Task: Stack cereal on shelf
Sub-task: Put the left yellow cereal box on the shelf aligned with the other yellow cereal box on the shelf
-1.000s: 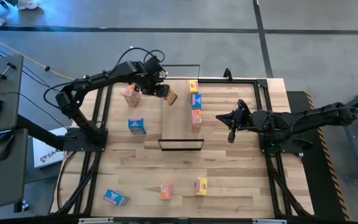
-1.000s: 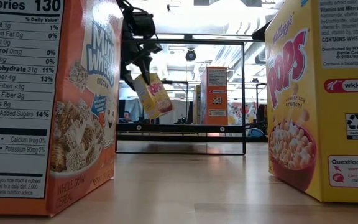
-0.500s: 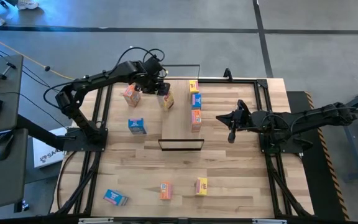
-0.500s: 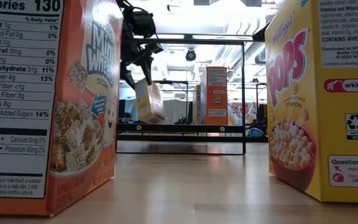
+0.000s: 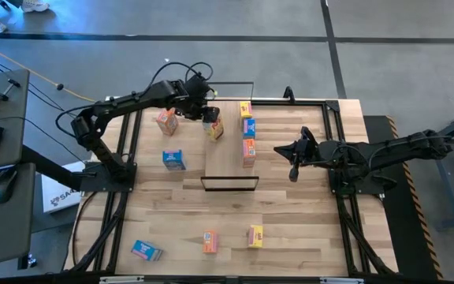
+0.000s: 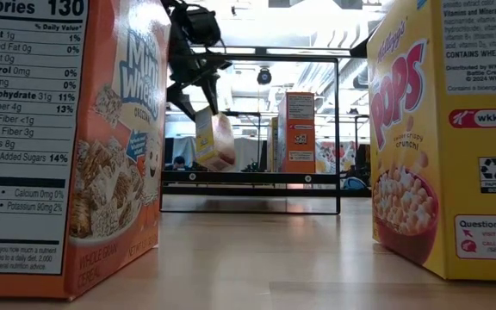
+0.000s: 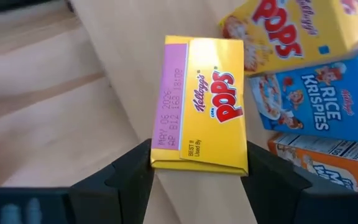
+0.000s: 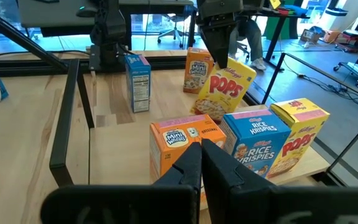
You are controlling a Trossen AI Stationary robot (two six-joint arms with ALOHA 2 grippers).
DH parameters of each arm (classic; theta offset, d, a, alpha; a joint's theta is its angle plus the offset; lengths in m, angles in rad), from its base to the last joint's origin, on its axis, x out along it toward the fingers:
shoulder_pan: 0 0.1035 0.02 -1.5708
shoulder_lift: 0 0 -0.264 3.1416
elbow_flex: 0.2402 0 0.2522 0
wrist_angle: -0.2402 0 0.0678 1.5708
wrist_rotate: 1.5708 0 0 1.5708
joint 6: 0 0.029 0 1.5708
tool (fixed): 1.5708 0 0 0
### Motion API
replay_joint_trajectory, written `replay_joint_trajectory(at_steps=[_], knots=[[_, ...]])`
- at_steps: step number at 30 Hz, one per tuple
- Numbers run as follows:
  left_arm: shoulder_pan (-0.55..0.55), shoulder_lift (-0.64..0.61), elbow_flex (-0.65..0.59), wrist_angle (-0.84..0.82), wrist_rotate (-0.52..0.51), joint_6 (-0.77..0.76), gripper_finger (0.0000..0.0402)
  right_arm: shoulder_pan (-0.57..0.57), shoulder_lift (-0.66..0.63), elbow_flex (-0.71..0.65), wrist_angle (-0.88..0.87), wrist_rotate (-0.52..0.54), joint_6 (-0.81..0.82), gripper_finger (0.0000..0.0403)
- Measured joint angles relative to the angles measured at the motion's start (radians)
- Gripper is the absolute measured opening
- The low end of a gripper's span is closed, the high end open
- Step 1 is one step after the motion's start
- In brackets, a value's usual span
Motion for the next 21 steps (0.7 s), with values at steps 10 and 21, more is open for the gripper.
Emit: replay_joint_trajectory(at_steps=[10, 21], knots=[[-0.076, 0.012, -0.001, 0.043, -0.092, 0.056, 0.0218, 0.000, 0.000, 0.000, -0.012, -0.001, 0.000, 0.0000], [-0.104, 0.003, -0.001, 0.028, -0.117, 0.159, 0.0258, 0.000, 0.000, 0.000, -0.018, -0.019, 0.000, 0.0000]])
